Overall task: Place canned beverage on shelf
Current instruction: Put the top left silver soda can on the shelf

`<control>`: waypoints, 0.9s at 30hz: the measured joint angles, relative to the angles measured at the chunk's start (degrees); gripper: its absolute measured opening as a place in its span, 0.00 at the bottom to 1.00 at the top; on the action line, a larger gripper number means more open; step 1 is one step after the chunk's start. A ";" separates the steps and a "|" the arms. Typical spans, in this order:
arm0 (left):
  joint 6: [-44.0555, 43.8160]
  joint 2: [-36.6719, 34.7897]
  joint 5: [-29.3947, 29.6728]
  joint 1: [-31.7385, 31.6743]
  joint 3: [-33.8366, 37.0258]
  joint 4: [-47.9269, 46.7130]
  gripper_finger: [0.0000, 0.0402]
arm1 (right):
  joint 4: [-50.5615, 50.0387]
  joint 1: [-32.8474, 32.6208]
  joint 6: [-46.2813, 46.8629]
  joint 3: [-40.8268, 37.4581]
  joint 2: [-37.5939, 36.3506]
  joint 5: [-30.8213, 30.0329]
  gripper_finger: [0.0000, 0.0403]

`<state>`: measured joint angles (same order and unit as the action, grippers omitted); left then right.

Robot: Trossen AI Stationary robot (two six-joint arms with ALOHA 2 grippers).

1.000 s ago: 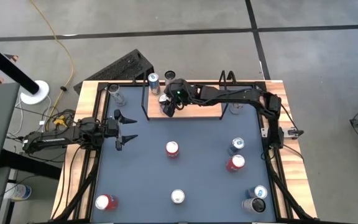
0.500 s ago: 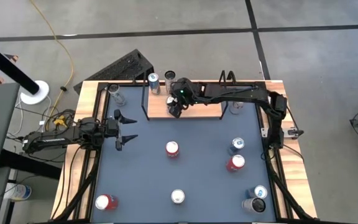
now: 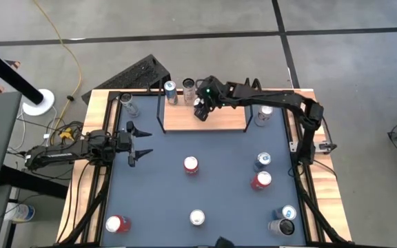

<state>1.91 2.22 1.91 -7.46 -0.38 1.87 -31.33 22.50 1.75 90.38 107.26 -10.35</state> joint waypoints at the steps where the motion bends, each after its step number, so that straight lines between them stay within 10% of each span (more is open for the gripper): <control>1: 0.00 0.00 0.00 0.01 0.00 0.00 0.79 | 0.24 0.60 -0.04 -0.43 -0.09 -0.01 0.50; 27: 0.00 0.00 0.00 0.00 0.00 0.00 0.79 | -1.60 9.70 0.23 -1.04 0.11 -0.17 0.50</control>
<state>1.91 2.22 1.91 -7.46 -0.38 1.87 -32.93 32.21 1.98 89.34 107.37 -10.52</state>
